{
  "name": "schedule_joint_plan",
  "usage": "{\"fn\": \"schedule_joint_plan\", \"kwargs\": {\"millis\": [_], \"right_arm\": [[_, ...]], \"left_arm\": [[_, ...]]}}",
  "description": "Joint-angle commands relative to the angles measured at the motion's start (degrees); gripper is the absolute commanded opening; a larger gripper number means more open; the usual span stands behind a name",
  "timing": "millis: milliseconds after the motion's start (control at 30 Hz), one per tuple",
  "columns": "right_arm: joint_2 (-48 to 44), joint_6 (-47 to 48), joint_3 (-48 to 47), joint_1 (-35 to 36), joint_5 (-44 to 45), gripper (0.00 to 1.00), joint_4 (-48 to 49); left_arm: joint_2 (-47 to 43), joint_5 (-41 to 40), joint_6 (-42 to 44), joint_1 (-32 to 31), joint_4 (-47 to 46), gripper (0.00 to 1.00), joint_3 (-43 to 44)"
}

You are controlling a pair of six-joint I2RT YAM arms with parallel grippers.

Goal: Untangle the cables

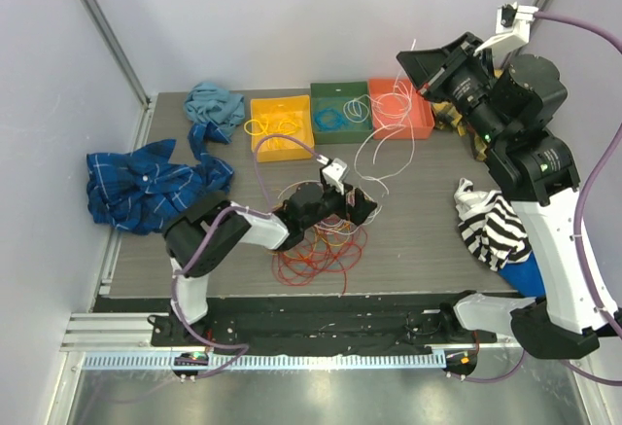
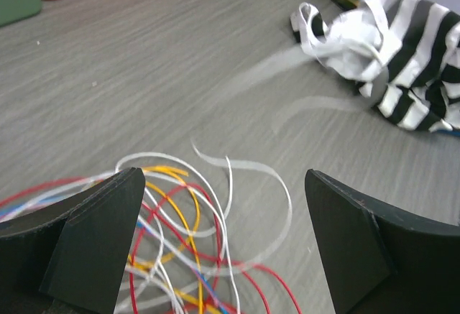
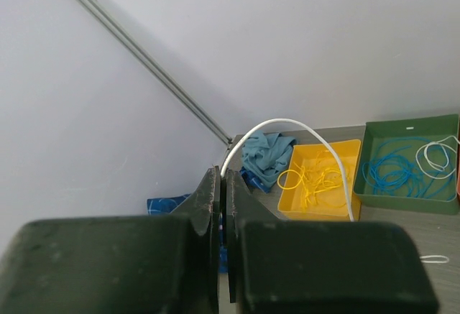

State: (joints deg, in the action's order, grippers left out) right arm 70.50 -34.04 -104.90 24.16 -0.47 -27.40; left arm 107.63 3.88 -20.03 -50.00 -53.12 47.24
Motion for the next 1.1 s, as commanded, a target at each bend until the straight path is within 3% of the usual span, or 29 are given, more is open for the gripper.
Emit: {"fn": "schedule_joint_plan", "kwargs": {"millis": [0, 133, 267, 300, 400, 533, 567, 600, 700, 800, 833, 1067], "right_arm": [[-2.7, -1.7, 1.5, 0.1, -3.0, 0.01, 2.7], [-4.3, -1.6, 3.1, 0.1, -3.0, 0.01, 2.4], [-5.3, -1.3, 3.7, 0.2, -2.2, 0.01, 2.2], [-5.3, -1.0, 3.8, 0.2, -2.0, 0.01, 2.1], [-5.9, -0.1, 3.8, 0.2, -0.7, 0.01, 1.6], [-7.0, 1.3, 3.7, 0.2, 3.6, 0.01, 1.0], [-7.7, 2.0, 3.9, 0.2, 6.3, 0.01, 0.9], [-8.3, 2.3, 4.2, 0.1, 7.8, 0.01, 1.1], [-11.3, 3.7, 6.1, 0.1, 11.7, 0.01, 2.7], [-12.1, 4.4, 6.3, 0.1, 13.3, 0.01, 2.7], [-12.1, 4.7, 6.0, 0.2, 13.4, 0.01, 2.8], [-11.6, 6.5, 3.9, 0.2, 15.8, 0.01, 2.7]], "left_arm": [[5.5, -0.4, -1.5, 1.7, -10.7, 1.00, 5.5], [9.3, -0.2, -6.7, 3.6, -15.0, 0.99, 7.9], [12.2, 3.2, -10.3, 4.3, -15.2, 0.78, 11.8], [12.4, 3.2, -10.4, 4.4, -14.7, 0.53, 12.1], [10.7, 1.4, -11.7, 5.4, -11.1, 0.00, 10.4], [1.6, -3.5, -13.5, 9.8, 1.0, 0.00, 5.8], [-4.9, -6.8, -14.3, 11.1, 7.5, 0.00, 6.3], [-8.8, -9.5, -14.3, 12.3, 23.5, 0.00, 7.2], [-20.8, -17.8, -10.6, 15.9, 45.9, 0.00, 10.4], [-28.0, -27.5, -4.7, 17.0, 56.4, 0.00, 13.2], [-29.0, -28.6, -4.1, 18.1, 63.6, 0.00, 14.4], [-29.2, -32.1, -2.2, 20.5, 78.1, 0.00, 18.3]]}}
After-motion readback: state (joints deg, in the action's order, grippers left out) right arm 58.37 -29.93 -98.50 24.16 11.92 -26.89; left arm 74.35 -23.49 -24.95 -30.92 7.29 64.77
